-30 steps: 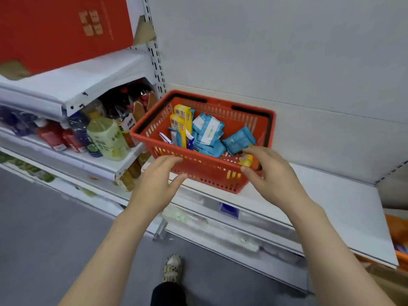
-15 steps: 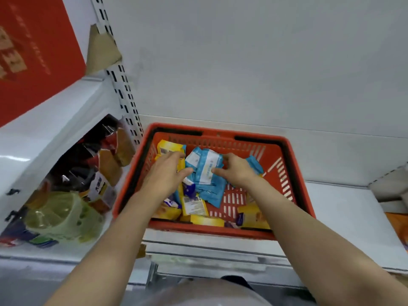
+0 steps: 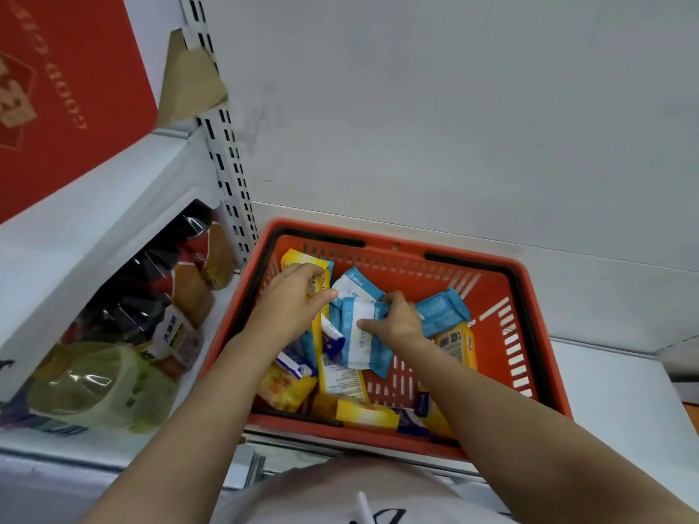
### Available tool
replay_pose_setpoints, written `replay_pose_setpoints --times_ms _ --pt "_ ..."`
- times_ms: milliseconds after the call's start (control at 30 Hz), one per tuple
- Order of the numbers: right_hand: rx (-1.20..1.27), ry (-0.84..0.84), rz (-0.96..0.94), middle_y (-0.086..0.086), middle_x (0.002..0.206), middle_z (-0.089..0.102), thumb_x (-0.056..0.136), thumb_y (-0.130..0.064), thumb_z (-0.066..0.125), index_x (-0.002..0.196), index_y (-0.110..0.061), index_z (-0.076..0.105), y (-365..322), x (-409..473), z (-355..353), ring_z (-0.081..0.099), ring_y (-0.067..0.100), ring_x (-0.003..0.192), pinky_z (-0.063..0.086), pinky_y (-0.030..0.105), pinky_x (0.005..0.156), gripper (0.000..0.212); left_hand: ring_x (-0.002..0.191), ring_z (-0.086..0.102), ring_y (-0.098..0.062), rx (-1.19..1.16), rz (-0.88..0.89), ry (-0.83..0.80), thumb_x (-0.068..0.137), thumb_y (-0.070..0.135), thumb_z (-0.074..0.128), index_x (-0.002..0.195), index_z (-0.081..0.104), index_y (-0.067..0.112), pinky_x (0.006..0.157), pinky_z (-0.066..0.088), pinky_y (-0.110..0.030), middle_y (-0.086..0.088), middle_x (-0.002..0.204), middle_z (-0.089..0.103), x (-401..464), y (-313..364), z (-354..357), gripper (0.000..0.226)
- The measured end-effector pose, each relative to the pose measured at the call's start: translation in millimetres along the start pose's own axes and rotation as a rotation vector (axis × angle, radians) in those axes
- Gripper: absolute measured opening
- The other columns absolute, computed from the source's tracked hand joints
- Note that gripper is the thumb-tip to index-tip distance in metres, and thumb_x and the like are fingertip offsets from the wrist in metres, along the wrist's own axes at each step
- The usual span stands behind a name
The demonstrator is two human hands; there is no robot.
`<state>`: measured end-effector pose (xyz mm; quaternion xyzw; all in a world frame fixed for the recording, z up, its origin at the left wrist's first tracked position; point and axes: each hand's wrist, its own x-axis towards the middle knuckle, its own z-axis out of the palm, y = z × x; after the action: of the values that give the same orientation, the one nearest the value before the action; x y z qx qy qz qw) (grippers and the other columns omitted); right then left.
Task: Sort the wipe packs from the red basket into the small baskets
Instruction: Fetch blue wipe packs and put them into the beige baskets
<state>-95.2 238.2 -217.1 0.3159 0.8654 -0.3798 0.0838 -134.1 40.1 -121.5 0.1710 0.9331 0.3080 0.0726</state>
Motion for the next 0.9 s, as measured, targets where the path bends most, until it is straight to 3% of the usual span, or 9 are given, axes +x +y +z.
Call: replay_pose_setpoints --times_ms 67,133,233,367,533,633,700,800,900 --pt "-0.011 0.085 -0.02 0.008 0.127 0.046 0.066 -0.036 0.09 0.128 -0.015 0.043 1.5 -0.5 4.1 0.051 0.029 0.119 0.045 0.039 0.1 0.081 0.116 0.054 -0.018 -0.002 -0.013 0.008 0.091 0.046 0.063 0.131 0.057 0.022 0.096 0.045 -0.037 0.003 0.131 0.055 0.5 0.2 1.8 0.048" --pt "0.094 0.111 0.02 0.01 0.127 0.051 0.064 -0.032 0.092 0.127 -0.012 0.039 -0.9 0.0 7.4 0.054 0.03 0.119 0.046 0.037 0.096 0.084 0.116 0.054 -0.017 -0.016 -0.021 0.011 0.091 0.046 0.063 0.131 0.058 0.022 0.096 0.045 -0.037 0.003 0.131 0.055 1.1 0.3 3.2 0.047" --pt "0.179 0.005 0.079 0.009 0.128 0.056 0.067 -0.034 0.09 0.131 -0.012 0.037 -3.1 -1.4 9.0 0.057 0.03 0.118 0.048 0.035 0.092 0.086 0.115 0.055 -0.017 -0.04 -0.017 0.017 0.091 0.045 0.064 0.129 0.059 0.021 0.097 0.047 -0.04 0.003 0.13 0.055 1.6 0.0 3.8 0.045" --pt "0.194 -0.166 0.057 0.006 0.119 0.068 0.075 -0.036 0.086 0.126 -0.012 0.058 -5.7 -8.6 -5.1 0.067 0.02 0.098 0.057 0.035 0.085 0.063 0.106 0.059 -0.014 -0.093 -0.012 0.038 0.09 0.042 0.066 0.124 0.064 0.019 0.092 0.051 -0.038 0.003 0.123 0.059 1.5 -0.8 2.5 0.041" --pt "0.486 -0.255 0.034 0.011 0.095 0.077 0.077 -0.028 0.084 0.102 -0.003 0.07 -21.0 -31.1 -50.0 0.074 0.03 0.089 0.058 0.051 0.086 0.037 0.093 0.064 -0.011 -0.284 -0.111 0.102 0.088 0.045 0.068 0.11 0.068 0.021 0.084 0.056 -0.038 0.006 0.099 0.068 1.9 0.5 -3.9 0.033" --pt "0.658 -0.295 -0.052 0.01 0.094 0.077 0.083 -0.028 0.079 0.1 0.0 0.072 -28.7 -52.5 -65.7 0.074 0.03 0.09 0.059 0.043 0.085 0.033 0.094 0.069 -0.016 -0.5 -0.288 -0.088 0.083 0.056 0.067 0.123 0.06 0.015 0.085 0.059 -0.043 -0.001 0.109 0.068 3.5 7.7 -4.2 0.058" --pt "0.748 -0.287 -0.091 0.012 0.097 0.077 0.085 -0.028 0.076 0.101 0.0 0.071 -35.0 -64.6 -69.3 0.073 0.03 0.092 0.058 0.041 0.083 0.033 0.095 0.071 -0.018 -0.699 -0.378 -0.224 0.082 0.055 0.07 0.129 0.056 0.011 0.085 0.06 -0.039 -0.006 0.116 0.069 2.5 12.0 -2.3 0.066" --pt "0.749 -0.295 -0.156 0.013 0.097 0.076 0.085 -0.03 0.076 0.098 -0.003 0.073 -41.9 -81.2 -69.6 0.073 0.028 0.088 0.058 0.041 0.08 0.03 0.096 0.073 -0.021 -1.113 -0.441 -0.34 0.085 0.044 0.072 0.118 0.065 0.011 0.074 0.06 -0.03 -0.008 0.108 0.075 0.5 16.8 -1.7 0.047" --pt "0.747 -0.294 -0.155 0.012 0.097 0.076 0.086 -0.027 0.076 0.099 -0.006 0.073 -44.2 -95.9 -65.0 0.074 0.028 0.089 0.059 0.04 0.079 0.025 0.089 0.074 -0.022 -1.272 -0.454 -0.232 0.088 0.025 0.071 0.109 0.068 0.009 0.065 0.058 -0.03 -0.009 0.1 0.076 1.4 23.0 0.4 0.026"
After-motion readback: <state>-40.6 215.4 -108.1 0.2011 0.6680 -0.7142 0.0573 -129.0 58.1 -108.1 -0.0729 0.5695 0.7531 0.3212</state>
